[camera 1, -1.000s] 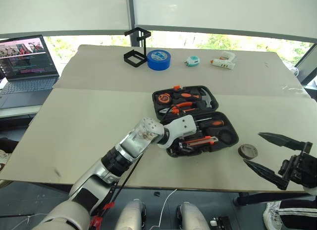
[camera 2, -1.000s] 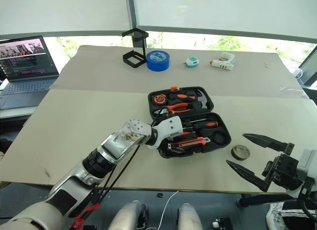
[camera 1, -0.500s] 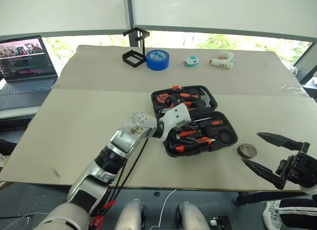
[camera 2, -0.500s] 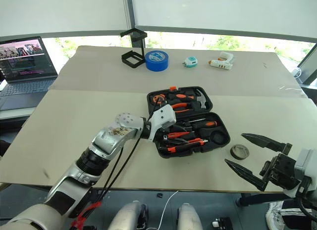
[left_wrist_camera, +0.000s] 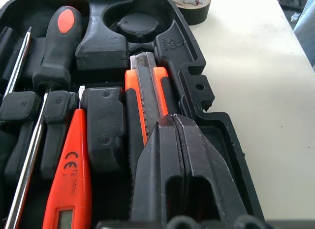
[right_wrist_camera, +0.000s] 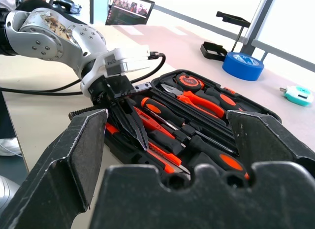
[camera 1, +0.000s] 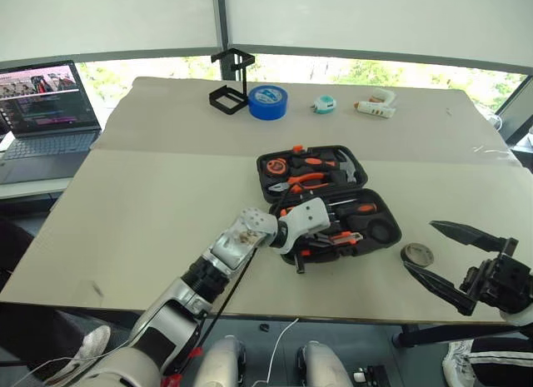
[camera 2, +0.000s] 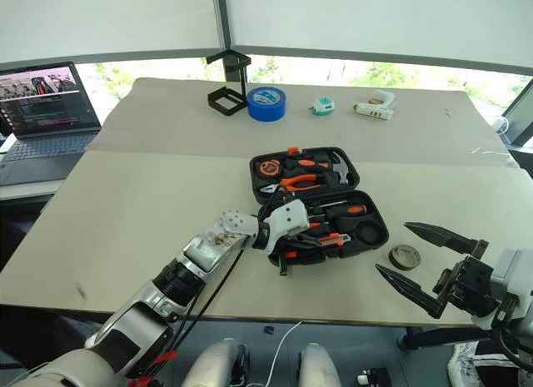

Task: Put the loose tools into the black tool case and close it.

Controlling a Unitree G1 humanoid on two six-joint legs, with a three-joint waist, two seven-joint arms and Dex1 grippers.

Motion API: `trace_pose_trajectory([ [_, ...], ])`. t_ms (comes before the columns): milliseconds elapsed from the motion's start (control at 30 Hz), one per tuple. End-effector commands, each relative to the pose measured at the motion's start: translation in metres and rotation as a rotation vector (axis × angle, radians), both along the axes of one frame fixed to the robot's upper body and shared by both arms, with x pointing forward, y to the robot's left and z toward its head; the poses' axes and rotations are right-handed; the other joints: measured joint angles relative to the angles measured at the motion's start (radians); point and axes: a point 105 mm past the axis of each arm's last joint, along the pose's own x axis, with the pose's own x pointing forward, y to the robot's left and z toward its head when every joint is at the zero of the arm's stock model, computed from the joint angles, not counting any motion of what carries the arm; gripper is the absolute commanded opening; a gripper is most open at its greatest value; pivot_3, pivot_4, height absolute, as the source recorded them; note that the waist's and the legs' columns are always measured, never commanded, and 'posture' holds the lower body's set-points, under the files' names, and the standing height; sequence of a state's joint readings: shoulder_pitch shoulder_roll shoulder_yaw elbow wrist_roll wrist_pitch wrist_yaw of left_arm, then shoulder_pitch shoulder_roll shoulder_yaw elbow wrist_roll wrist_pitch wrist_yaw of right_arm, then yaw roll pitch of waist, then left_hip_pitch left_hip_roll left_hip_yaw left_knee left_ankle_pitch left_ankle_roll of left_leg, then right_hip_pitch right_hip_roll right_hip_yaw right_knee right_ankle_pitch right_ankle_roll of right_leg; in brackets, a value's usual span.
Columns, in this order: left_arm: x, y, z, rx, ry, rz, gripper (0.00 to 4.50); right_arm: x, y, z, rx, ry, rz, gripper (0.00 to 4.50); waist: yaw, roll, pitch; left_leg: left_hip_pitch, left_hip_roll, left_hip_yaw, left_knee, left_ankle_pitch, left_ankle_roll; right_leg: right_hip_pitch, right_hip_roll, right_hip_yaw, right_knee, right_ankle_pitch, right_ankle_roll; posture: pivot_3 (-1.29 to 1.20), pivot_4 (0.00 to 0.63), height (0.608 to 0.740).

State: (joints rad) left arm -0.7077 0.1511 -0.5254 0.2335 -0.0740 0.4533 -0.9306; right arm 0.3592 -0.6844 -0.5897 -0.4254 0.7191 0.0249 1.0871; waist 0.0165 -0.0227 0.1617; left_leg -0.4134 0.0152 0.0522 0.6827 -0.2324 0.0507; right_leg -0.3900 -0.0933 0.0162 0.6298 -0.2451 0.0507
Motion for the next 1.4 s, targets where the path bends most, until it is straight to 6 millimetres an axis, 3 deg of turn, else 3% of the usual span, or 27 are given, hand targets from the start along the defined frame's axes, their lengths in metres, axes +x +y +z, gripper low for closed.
trace_pose_trajectory([
  [33,-0.005,0.004,-0.037,0.123,0.078,0.038,0.05,-0.002,0.006,0.006,-0.008,-0.040,0.010,4.50,0.002,0.000,0.000,0.001,0.000,0.000,0.000,0.000,0.000,0.001,0.000,0.000,0.000,0.000,0.000,0.00,0.150,0.740],
  [133,0.000,0.002,-0.025,0.025,0.086,0.063,0.05,-0.001,0.005,0.007,-0.002,-0.046,-0.008,4.50,0.005,0.000,0.000,0.003,0.000,0.000,0.000,0.000,0.000,0.002,-0.001,0.000,0.000,0.000,0.000,0.00,0.150,0.740],
  [200,0.009,0.008,0.002,-0.131,0.093,0.099,0.05,-0.002,0.000,0.006,-0.001,-0.035,-0.038,4.50,0.004,0.000,0.000,0.003,0.000,0.000,0.000,0.000,0.000,0.003,-0.001,0.000,0.000,0.000,0.000,0.00,0.150,0.740],
  [300,0.010,0.032,0.042,-0.326,0.062,0.042,0.76,-0.004,-0.018,0.003,0.003,-0.014,-0.120,4.50,-0.002,0.000,0.000,0.002,0.000,0.000,-0.001,0.000,0.000,0.001,-0.001,0.000,0.000,0.000,0.000,0.00,0.150,0.740],
  [433,0.011,0.080,0.068,-0.461,-0.063,0.023,2.16,-0.012,-0.046,-0.013,-0.044,0.029,-0.240,4.50,-0.006,0.001,-0.001,0.002,0.001,0.000,-0.003,0.000,0.000,-0.001,-0.001,0.000,0.001,-0.001,-0.001,0.00,0.150,0.740],
  [533,-0.006,0.136,0.066,-0.484,-0.123,0.000,3.42,-0.024,-0.078,-0.033,-0.095,0.091,-0.396,4.50,-0.008,0.003,-0.002,0.003,0.001,0.002,-0.004,0.000,0.000,0.000,-0.003,0.001,0.000,-0.001,-0.002,0.00,0.150,0.740],
  [633,-0.023,0.178,0.056,-0.438,-0.144,0.035,4.44,-0.038,-0.099,-0.053,-0.155,0.169,-0.501,4.50,-0.008,0.004,-0.002,0.005,0.001,0.003,-0.006,0.000,0.000,0.000,-0.004,0.001,0.000,-0.002,-0.004,0.00,0.150,0.740],
  [700,-0.030,0.198,0.048,-0.394,-0.153,0.081,4.44,-0.044,-0.111,-0.065,-0.184,0.241,-0.571,4.50,-0.006,0.004,-0.002,0.006,0.001,0.003,-0.007,0.000,0.000,0.000,-0.006,0.000,0.000,-0.003,-0.006,0.00,0.150,0.740],
  [800,-0.038,0.218,0.046,-0.379,-0.154,0.137,4.44,-0.045,-0.109,-0.066,-0.188,0.246,-0.548,4.50,-0.004,0.004,-0.002,0.006,0.001,0.003,-0.007,0.000,0.000,0.001,-0.015,-0.001,0.000,-0.007,-0.012,0.00,0.150,0.740],
  [900,-0.043,0.223,0.053,-0.396,-0.156,0.156,4.44,-0.030,-0.098,-0.057,-0.229,0.249,-0.460,4.50,-0.005,0.004,-0.002,0.006,0.001,0.003,-0.007,-0.004,-0.006,0.001,-0.019,-0.001,-0.001,-0.007,-0.012,0.00,0.150,0.740],
  [1100,-0.046,0.193,0.070,-0.432,-0.174,0.062,4.44,0.017,-0.070,-0.059,-0.471,0.431,-0.247,4.50,-0.010,0.004,-0.002,0.008,0.000,0.008,-0.006,0.001,0.002,0.002,-0.015,-0.003,0.000,-0.005,-0.010,0.00,0.150,0.740],
  [1400,-0.051,0.166,0.067,-0.433,-0.146,-0.019,4.44,0.050,-0.057,-0.084,-0.627,0.558,-0.179,4.50,-0.004,0.004,-0.002,0.002,-0.001,0.007,-0.006,0.001,0.004,-0.001,-0.011,-0.004,-0.002,-0.002,-0.001,0.00,0.150,0.740],
])
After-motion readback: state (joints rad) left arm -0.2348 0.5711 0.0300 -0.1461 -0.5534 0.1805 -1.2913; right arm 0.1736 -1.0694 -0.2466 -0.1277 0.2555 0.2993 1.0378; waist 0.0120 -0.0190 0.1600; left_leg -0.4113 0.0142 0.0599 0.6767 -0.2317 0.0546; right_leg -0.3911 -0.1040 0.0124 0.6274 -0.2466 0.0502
